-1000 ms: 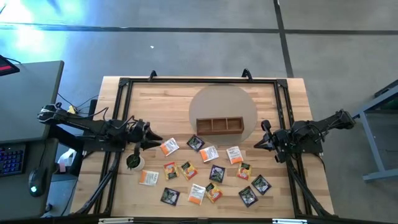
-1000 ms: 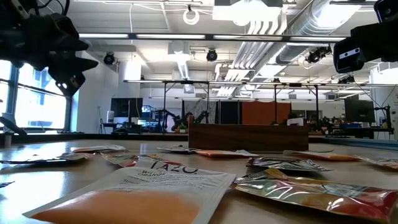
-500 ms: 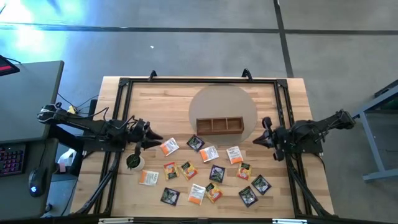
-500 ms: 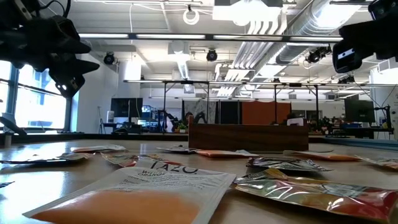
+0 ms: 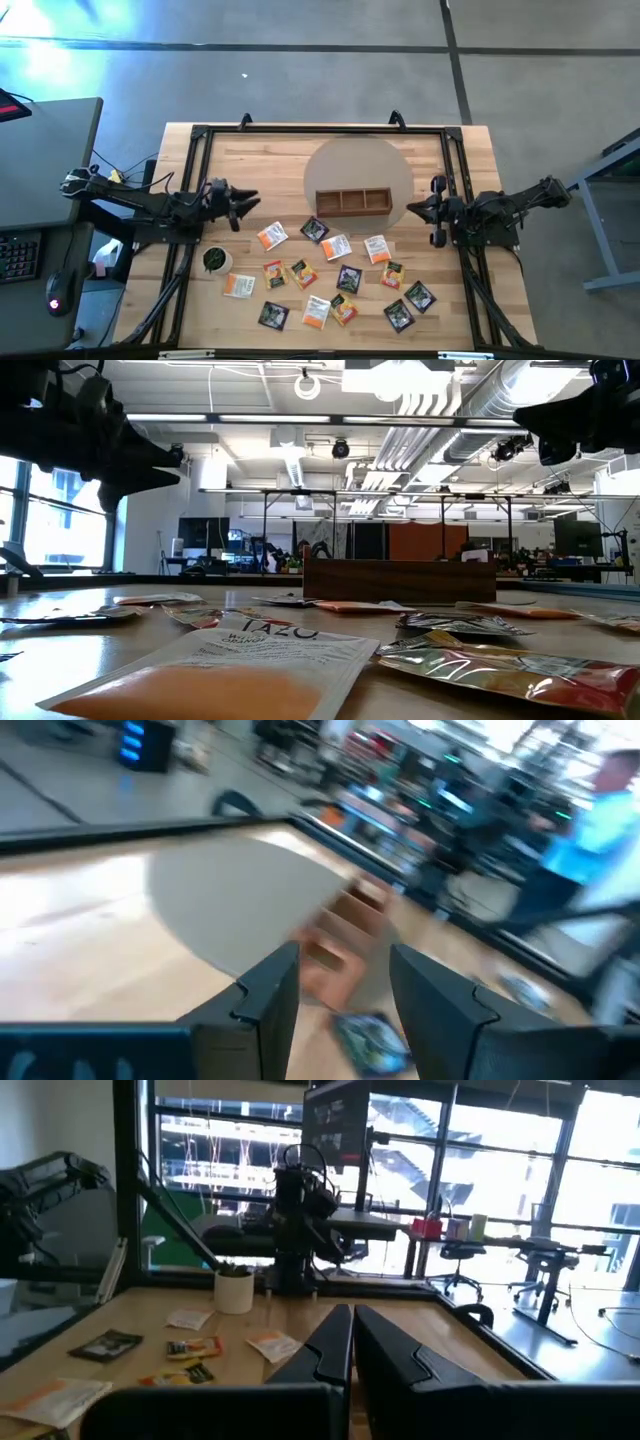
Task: Pick & Place Tea
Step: Put the yellow tea bag into the left section of the wooden organizer
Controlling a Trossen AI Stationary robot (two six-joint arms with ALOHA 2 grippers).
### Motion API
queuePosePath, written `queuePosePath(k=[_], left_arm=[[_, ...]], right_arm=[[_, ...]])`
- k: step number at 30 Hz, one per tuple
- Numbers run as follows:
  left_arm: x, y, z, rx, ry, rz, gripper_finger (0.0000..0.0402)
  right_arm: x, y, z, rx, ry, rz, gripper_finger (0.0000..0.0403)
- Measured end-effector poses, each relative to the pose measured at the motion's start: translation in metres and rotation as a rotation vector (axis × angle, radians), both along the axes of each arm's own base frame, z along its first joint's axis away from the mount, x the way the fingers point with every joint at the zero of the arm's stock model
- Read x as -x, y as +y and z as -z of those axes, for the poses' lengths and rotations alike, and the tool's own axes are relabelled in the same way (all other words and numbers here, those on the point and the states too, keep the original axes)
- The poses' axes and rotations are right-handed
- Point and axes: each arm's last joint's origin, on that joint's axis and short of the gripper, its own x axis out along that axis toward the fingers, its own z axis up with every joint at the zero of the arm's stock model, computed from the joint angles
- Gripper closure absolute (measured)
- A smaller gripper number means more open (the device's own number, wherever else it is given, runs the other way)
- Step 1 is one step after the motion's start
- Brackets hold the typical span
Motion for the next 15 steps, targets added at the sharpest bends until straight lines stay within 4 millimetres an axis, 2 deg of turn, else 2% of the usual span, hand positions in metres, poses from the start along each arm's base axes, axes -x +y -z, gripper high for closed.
queuePosePath(k=[4, 10, 15], left_arm=[[0.0002, 0.0007, -0.001, 0.007, -0.013, -0.026, 0.0246], [-0.0003, -0.0003, -0.0023, 0.013, -0.027, 0.009, 0.0246], [-0.0012, -0.0028, -0.0045, 0.042, -0.056, 0.1, 0.0246]], right_arm=[[0.0011, -0.0006, -0.0054, 0.065, -0.047, 0.026, 0.0391], [0.0023, -0.0045, -0.0079, 0.17, -0.042, 0.178, 0.0391], [0.0035, -0.0068, -0.0104, 0.077, -0.07, 0.239, 0.0391]])
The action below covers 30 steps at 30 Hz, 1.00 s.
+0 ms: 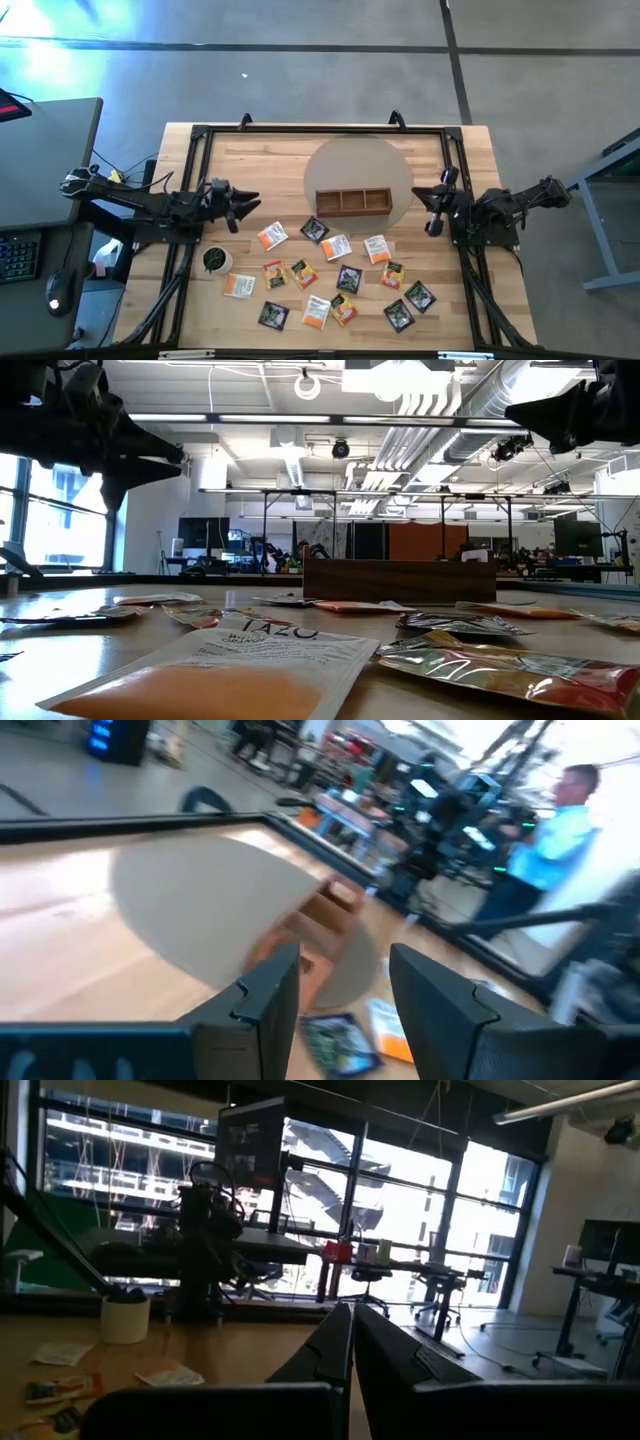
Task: Pick & Place Tea
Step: Put the yellow tea bag into the left section of the wooden organizer
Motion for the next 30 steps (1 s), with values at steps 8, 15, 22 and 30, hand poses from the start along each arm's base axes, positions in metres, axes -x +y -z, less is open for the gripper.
queuePosePath(k=[8, 15, 22, 30], left_arm=[[-0.001, -0.004, -0.01, -0.008, -0.096, 0.143, 0.0246], [-0.001, -0.004, -0.01, -0.037, -0.095, 0.154, 0.0246], [0.001, 0.001, -0.013, -0.014, -0.125, -0.034, 0.0246], [0.0, -0.004, -0.014, -0.143, -0.109, 0.129, 0.0246]], right_arm=[[-0.001, 0.002, -0.007, 0.017, -0.07, -0.077, 0.0391], [-0.02, 0.008, -0.021, -0.034, 0.021, -0.093, 0.0391], [-0.068, 0.024, -0.032, -0.052, 0.326, -0.107, 0.0391], [-0.11, 0.046, -0.018, -0.305, 0.706, -0.318, 0.0389]])
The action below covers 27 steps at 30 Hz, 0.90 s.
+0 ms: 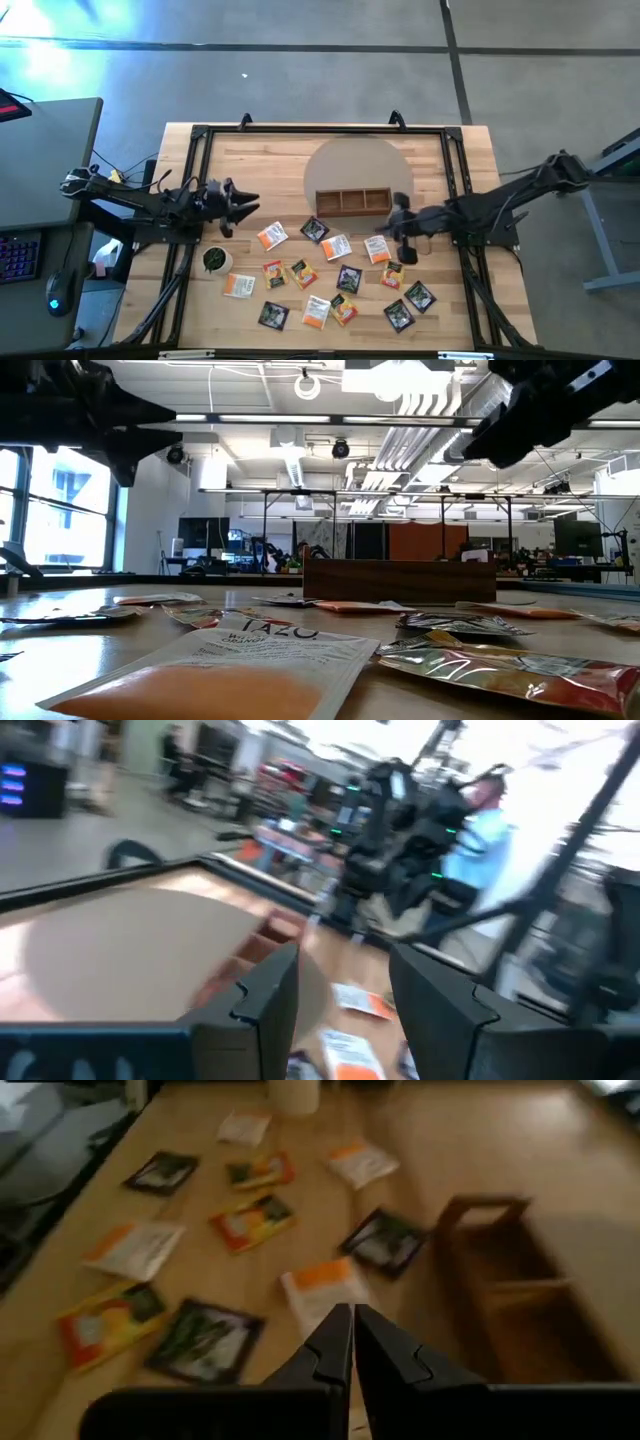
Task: Pick & Place Tea
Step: Put the yellow tea bag into the left section of the wooden organizer
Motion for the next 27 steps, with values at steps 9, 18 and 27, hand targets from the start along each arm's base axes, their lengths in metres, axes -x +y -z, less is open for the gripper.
queuePosePath(k=[9, 18, 27], left_arm=[[0.0, -0.001, -0.001, -0.034, -0.011, 0.042, 0.0246], [0.0, -0.004, -0.005, 0.005, -0.057, 0.155, 0.0246], [0.0, -0.002, -0.011, -0.005, -0.066, 0.069, 0.0246]], right_arm=[[-0.017, 0.011, 0.028, -0.27, 0.269, 0.0, 0.0324], [-0.004, 0.014, 0.049, -0.451, 0.584, 0.08, 0.0268], [0.011, 0.022, 0.057, -0.316, 0.682, 0.117, 0.0265]])
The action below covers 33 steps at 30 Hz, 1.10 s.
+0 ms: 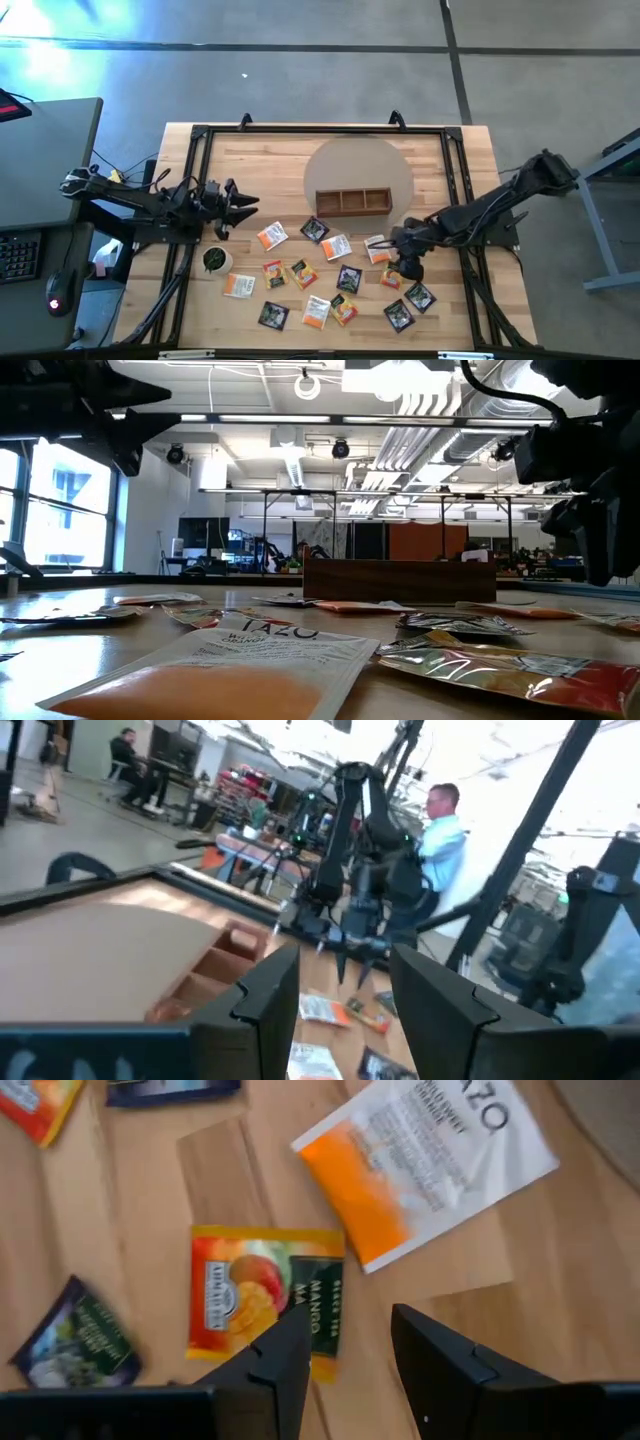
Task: Pick & Place Tea
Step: Put the yellow tea bag into the left section of the wooden organizer
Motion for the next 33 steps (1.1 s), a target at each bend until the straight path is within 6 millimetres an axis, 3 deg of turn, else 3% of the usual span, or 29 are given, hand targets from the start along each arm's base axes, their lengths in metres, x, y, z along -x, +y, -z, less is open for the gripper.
queuePosePath(k=[4, 8, 17, 24, 33], left_arm=[[-0.002, -0.001, -0.008, 0.026, -0.013, 0.038, 0.0246], [-0.017, -0.005, 0.0, 0.012, 0.111, 0.039, 0.0246], [-0.073, -0.017, -0.011, -0.046, 0.304, 0.015, 0.0246], [-0.112, -0.027, -0.018, -0.086, 0.368, 0.053, 0.0246], [-0.126, -0.03, -0.018, -0.1, 0.443, 0.064, 0.0246]], right_arm=[[-0.002, 0.007, 0.005, 0.005, -0.003, -0.018, 0.0265], [-0.007, 0.016, 0.015, 0.0, 0.002, -0.031, 0.0265], [-0.012, 0.022, 0.033, 0.05, 0.047, -0.018, 0.0265], [-0.013, 0.02, 0.033, 0.102, 0.019, -0.014, 0.0266], [-0.014, 0.029, 0.047, 0.243, 0.006, -0.085, 0.0319]])
